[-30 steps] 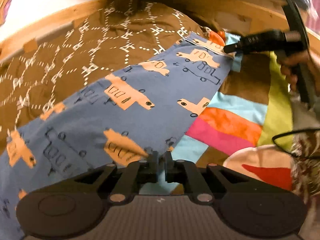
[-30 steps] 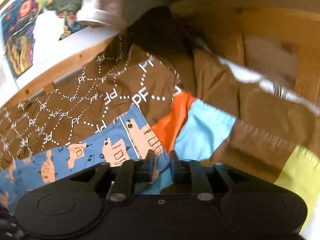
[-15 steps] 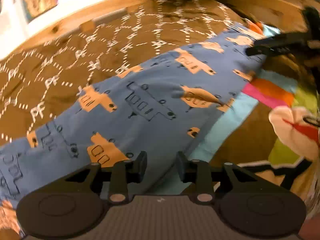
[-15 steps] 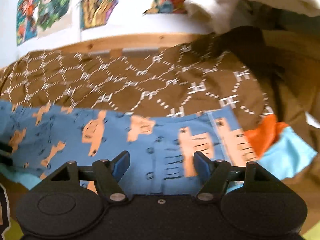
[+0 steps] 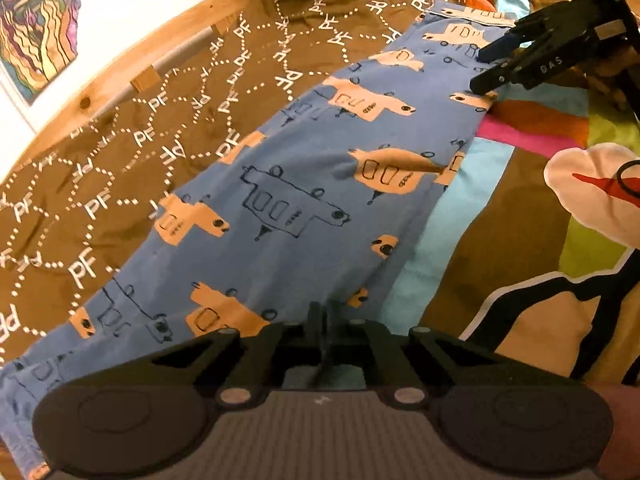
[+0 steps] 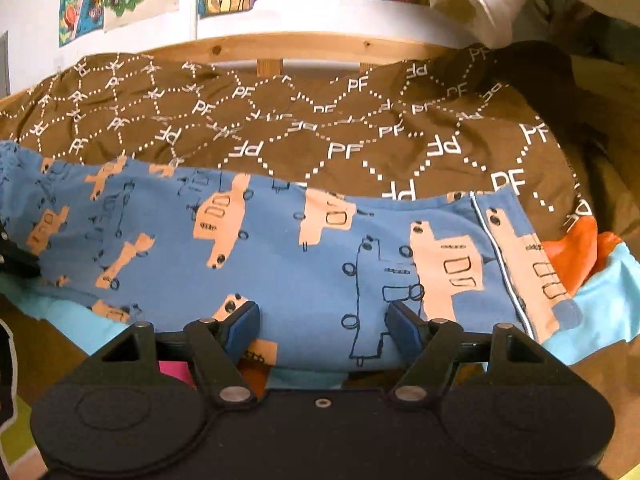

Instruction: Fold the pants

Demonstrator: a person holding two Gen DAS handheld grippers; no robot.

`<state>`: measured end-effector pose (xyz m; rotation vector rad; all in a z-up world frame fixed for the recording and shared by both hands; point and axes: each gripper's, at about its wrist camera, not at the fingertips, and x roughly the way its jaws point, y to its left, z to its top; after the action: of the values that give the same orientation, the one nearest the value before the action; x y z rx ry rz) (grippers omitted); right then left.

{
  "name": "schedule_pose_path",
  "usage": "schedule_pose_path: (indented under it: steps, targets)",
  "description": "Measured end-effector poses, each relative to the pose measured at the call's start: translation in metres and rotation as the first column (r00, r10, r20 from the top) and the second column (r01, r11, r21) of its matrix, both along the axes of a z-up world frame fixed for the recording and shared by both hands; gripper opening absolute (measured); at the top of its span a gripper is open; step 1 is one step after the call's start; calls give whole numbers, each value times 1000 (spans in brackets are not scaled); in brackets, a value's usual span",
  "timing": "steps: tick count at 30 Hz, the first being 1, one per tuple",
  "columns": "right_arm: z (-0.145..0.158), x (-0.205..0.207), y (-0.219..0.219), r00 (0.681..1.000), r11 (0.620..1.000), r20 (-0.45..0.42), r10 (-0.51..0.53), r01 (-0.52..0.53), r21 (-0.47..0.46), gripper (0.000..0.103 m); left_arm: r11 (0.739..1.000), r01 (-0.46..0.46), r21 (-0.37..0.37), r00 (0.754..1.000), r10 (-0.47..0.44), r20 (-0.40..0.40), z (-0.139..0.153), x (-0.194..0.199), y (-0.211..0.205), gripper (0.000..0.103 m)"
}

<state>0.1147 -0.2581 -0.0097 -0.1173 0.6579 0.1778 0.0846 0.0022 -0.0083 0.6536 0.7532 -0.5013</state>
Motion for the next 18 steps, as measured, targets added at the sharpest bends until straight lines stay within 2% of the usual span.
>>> schedule_pose_path:
  steps: [3,7,10,11,13,14,15,18]
  targets:
    - [-1,0,-1,1000,1000,-8,-4,4,2,73,999,29,26,1000,-29,12,6,-7,2,0]
    - [-1,1,0,1000,999,-19,-17,16,-36,73,997,39,67,999,-38,-18,-1,-11,6,0]
    - [-6,3,2,999,997,-39,-12,9,-74,75,999,23,38,999,-22,-35,-7,-6,10,2]
    - [-5,3,2,999,997,-35,-11,8,-72,75,1000,7,3,999,-7,-45,-5,-3,12,8]
    - [-1,0,0,1000,999,-14,-10,9,-45,78,996,-27,-84,998,21,-65,7,0,20,28]
    - [1,-2,-1,1000,999,-1,-16,16,-33,79,992,-46,-117,998,40,-57,14,0,25,48]
    - [3,-3,-3,1000,999,11,-25,26,-29,81,986,-73,-149,997,67,-40,21,0,31,56]
    - [5,-3,-9,998,998,28,-62,63,-29,83,963,-198,-181,980,200,-7,33,7,53,52]
